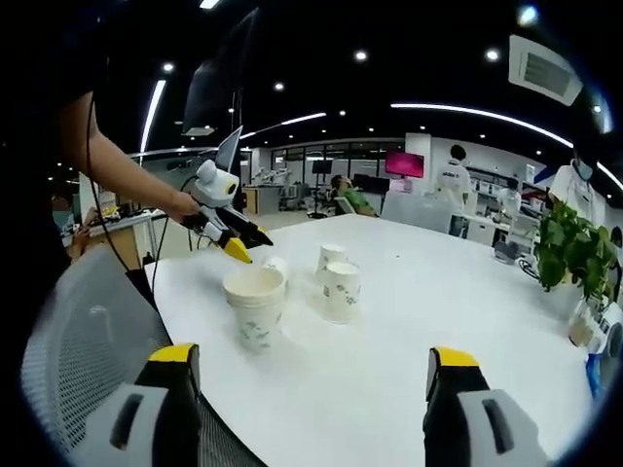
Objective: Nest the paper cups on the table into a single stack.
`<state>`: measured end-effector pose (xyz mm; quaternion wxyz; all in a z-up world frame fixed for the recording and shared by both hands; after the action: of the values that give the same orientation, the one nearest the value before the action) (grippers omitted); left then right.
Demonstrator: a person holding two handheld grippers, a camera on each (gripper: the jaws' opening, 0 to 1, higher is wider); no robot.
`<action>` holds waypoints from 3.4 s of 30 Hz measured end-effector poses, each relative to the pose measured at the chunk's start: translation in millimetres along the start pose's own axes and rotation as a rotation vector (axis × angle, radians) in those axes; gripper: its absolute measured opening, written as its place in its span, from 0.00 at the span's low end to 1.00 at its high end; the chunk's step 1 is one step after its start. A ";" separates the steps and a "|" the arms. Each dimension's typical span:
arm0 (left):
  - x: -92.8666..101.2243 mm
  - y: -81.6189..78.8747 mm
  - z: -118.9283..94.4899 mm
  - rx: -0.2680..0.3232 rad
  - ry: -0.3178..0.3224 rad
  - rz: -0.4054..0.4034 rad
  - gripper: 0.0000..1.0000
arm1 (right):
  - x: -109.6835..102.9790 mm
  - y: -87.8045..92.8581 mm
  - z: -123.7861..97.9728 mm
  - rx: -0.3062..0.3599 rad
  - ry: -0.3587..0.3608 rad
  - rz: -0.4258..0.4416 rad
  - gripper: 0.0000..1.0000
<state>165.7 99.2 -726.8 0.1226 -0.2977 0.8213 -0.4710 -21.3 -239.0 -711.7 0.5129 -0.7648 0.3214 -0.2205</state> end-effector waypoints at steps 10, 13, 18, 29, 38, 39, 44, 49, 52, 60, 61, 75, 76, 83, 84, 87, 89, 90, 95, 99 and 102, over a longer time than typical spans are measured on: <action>-2.4 0.5 10.7 0.026 0.047 -0.136 0.52 | -0.2 2.0 1.4 -0.022 -0.006 0.002 0.96; -1.0 -0.5 13.2 0.030 0.063 -0.153 0.46 | 0.0 3.3 2.0 -0.030 -0.010 0.002 0.96; 1.4 1.3 16.4 0.013 0.076 -0.164 0.35 | 0.2 3.3 2.1 -0.032 -0.008 0.004 0.95; 8.7 13.3 12.4 0.014 0.087 -0.211 0.16 | 0.1 4.8 3.2 -0.048 -0.018 0.007 0.94; 14.0 15.9 7.4 0.034 0.088 -0.229 0.11 | 1.0 6.6 2.9 -0.062 -0.011 0.011 0.92; 15.1 15.8 5.6 0.040 0.087 -0.232 0.10 | 1.0 6.5 3.0 -0.061 -0.011 0.011 0.92; 11.3 14.4 -3.8 0.100 0.087 -0.287 0.02 | 1.1 6.6 3.1 -0.054 -0.013 0.013 0.92; 12.4 15.2 -12.8 0.107 0.046 -0.304 0.00 | 0.8 5.7 2.6 -0.046 -0.015 0.007 0.91; 13.5 14.4 -18.8 0.131 0.021 -0.330 0.00 | 1.6 5.5 2.0 -0.041 -0.007 0.008 0.91; 19.8 4.3 -25.3 0.161 -0.005 -0.354 0.00 | 1.3 6.5 2.2 -0.053 -0.011 0.004 0.90; 20.9 2.7 -26.0 0.161 -0.009 -0.350 0.00 | 1.2 6.6 2.1 -0.055 -0.011 0.004 0.90; 39.9 -26.0 -49.5 0.147 -0.039 -0.272 0.00 | 2.4 7.3 0.7 -0.061 0.006 -0.007 0.89; 40.6 -26.6 -50.1 0.147 -0.039 -0.271 0.00 | 2.4 7.2 0.7 -0.061 0.007 -0.007 0.89; 54.2 -37.1 -60.1 0.156 -0.037 -0.247 0.00 | 2.5 7.5 0.8 -0.067 0.009 -0.012 0.89; 55.3 -38.4 -61.4 0.159 -0.037 -0.244 0.00 | 2.4 7.4 0.9 -0.066 0.010 -0.013 0.89; 59.0 -43.0 -65.4 0.165 -0.038 -0.239 0.00 | 2.5 7.6 1.0 -0.067 0.009 -0.014 0.89; 62.2 -46.1 -67.9 0.158 -0.042 -0.227 0.00 | 2.8 7.4 0.8 -0.064 0.013 -0.014 0.89; 64.1 -47.7 -69.7 0.160 -0.040 -0.223 0.00 | 3.1 7.4 0.6 -0.063 0.014 -0.013 0.89; 71.7 -52.2 -74.4 0.160 -0.029 -0.206 0.00 | 3.5 7.1 0.3 -0.059 0.019 -0.011 0.89; 77.1 -52.9 -77.5 0.165 -0.022 -0.202 0.00 | 3.0 7.4 0.6 -0.065 0.013 -0.015 0.89; 81.2 -51.2 -77.6 0.151 -0.018 -0.195 0.00 | 2.8 7.0 0.5 -0.063 0.018 -0.012 0.90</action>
<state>83.0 85.1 -636.2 0.1055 -0.3703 0.7494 -0.5387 -20.8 -242.6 -718.4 0.4845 -0.7805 0.3280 -0.2204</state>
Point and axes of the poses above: the point that each gripper's makers call its tool centre point, and the gripper's own axes: z roughly forward along the fingers, x roughly to its right, y roughly out of its underside, the point moved 9 cm from there along -z, roughly backward along the fingers, and after that the axes turned 5 degrees about -y, right-handed, at the moved point
